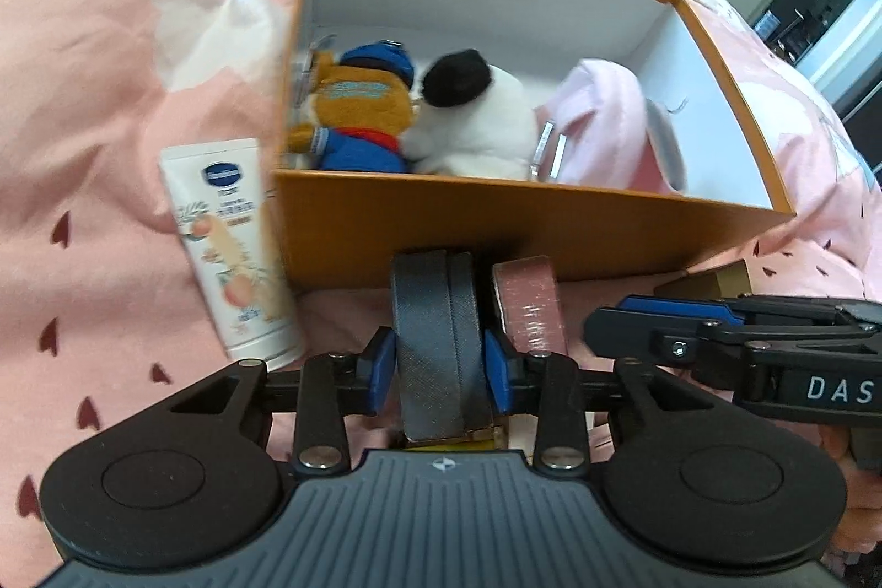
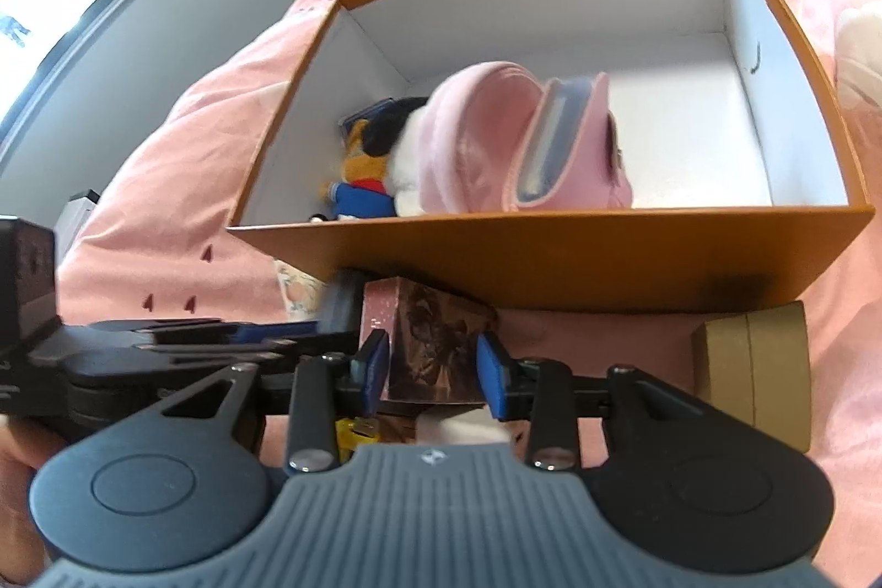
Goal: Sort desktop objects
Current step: 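Grasp the black box with the left gripper while the right grasps the dark red box, then lift both held boxes and carry them over the orange box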
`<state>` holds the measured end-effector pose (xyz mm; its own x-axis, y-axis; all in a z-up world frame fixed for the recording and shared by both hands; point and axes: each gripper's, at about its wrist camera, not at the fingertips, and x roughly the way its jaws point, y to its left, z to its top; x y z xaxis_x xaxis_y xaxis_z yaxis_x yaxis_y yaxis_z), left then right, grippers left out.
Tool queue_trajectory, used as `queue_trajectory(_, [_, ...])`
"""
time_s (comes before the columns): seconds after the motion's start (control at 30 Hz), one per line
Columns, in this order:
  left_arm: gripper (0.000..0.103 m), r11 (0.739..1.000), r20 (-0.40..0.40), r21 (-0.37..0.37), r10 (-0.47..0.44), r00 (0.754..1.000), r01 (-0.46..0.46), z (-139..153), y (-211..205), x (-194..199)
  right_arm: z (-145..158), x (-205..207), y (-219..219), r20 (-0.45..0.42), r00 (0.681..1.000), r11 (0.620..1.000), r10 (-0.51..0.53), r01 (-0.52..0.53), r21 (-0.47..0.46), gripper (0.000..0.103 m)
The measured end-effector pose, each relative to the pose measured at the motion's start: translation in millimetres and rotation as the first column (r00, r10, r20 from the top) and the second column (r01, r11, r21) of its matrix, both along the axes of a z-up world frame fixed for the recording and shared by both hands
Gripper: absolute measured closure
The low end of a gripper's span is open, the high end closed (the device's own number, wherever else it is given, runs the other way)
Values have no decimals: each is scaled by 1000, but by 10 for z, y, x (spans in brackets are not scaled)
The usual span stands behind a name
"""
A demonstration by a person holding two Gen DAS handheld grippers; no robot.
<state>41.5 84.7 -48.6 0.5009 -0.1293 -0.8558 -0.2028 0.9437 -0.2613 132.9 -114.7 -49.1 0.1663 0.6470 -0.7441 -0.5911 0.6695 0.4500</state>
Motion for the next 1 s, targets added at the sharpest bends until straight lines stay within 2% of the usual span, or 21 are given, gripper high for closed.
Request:
queue_trajectory(0.13, [63, 998, 14, 49, -29, 999, 28, -13, -90, 26, -4, 5, -15, -15, 1000, 1000, -4, 4, 13, 64])
queue_trajectory(0.27, [63, 994, 28, 93, -68, 997, 65, -20, -220, 73, -29, 43, 1, -38, 999, 999, -31, 32, 26, 60])
queue_trajectory(0.43, [62, 984, 36, 142, -110, 993, 104, -36, -373, 104, -74, 24, 94, -28, 999, 1000, -31, 31, -6, 60])
queue_trajectory(0.6, [61, 988, 32, 121, -102, 994, 97, -47, -344, 92, -111, 15, 158, 6, 999, 997, -46, 47, -54, 61])
queue_trajectory(0.67, [61, 990, 20, 113, -87, 996, 84, -56, -307, 88, -104, 24, 95, 16, 998, 996, -66, 67, -59, 70])
queue_trajectory(0.8, [61, 991, -25, 111, -66, 998, 68, -138, -286, 116, -81, -96, 80, 135, 985, 980, -107, 127, -151, 75])
queue_trajectory(1.0, [63, 992, -29, 111, -61, 998, 64, -149, -303, 122, -118, -139, 7, 128, 983, 984, -130, 144, -106, 77])
